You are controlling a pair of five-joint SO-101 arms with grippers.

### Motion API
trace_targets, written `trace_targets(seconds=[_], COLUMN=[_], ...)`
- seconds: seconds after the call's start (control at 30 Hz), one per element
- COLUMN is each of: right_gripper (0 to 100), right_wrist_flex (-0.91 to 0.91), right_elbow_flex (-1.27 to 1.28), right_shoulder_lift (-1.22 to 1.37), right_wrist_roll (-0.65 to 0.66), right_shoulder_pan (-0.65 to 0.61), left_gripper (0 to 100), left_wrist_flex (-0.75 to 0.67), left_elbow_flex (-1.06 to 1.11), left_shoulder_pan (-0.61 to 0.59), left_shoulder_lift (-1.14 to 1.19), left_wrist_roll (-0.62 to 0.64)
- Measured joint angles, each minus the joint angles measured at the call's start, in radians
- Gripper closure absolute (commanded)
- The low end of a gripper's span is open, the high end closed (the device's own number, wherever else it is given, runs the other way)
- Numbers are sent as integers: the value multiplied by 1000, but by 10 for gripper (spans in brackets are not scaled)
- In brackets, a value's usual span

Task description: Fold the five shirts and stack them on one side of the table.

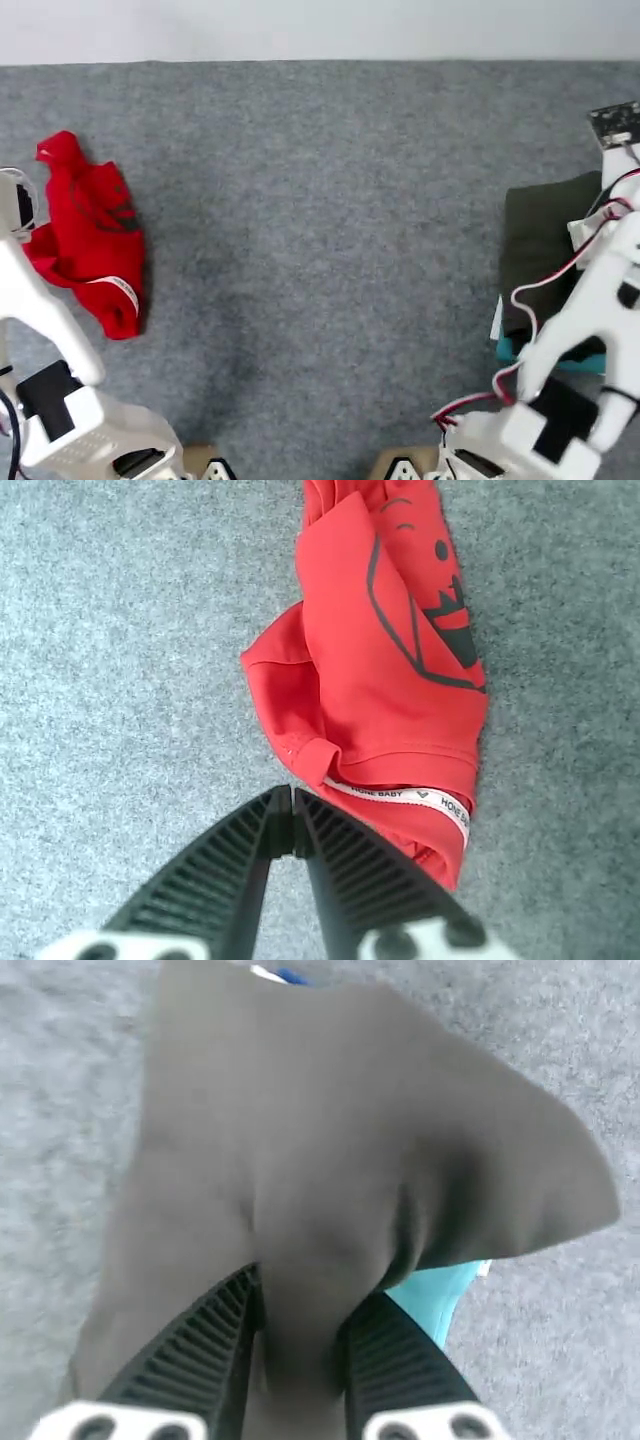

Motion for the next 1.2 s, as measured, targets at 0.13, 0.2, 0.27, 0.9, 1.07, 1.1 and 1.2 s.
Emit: trace_targets(seconds=[0.13, 0.2, 0.27, 0.9, 1.07, 1.1, 1.2], right_gripper=[674, 647, 662, 990, 990, 990, 990], right_wrist_flex=[-51, -41, -6, 250, 206, 215, 278], right_elbow_flex=[-2, -48, -100, 195, 328, 327, 265], right_shoulder_lift=[83, 80, 78, 32, 61, 60, 52], right_wrist_roll=[-8, -43, -78, -61, -61, -61, -61], right_shoulder_pan=[32, 51, 52, -26, -46, -46, -48], left_gripper=[994, 994, 994, 994, 994, 994, 994], left_wrist_flex=[0, 0, 0, 0, 0, 0, 0], left_elbow_flex=[0, 0, 0, 0, 0, 0, 0], left_shoulder_pan=[0, 0, 0, 0, 0, 0, 0], left_shoulder_lift=[0, 0, 0, 0, 0, 0, 0], left_wrist_roll=[0, 0, 0, 0, 0, 0, 0])
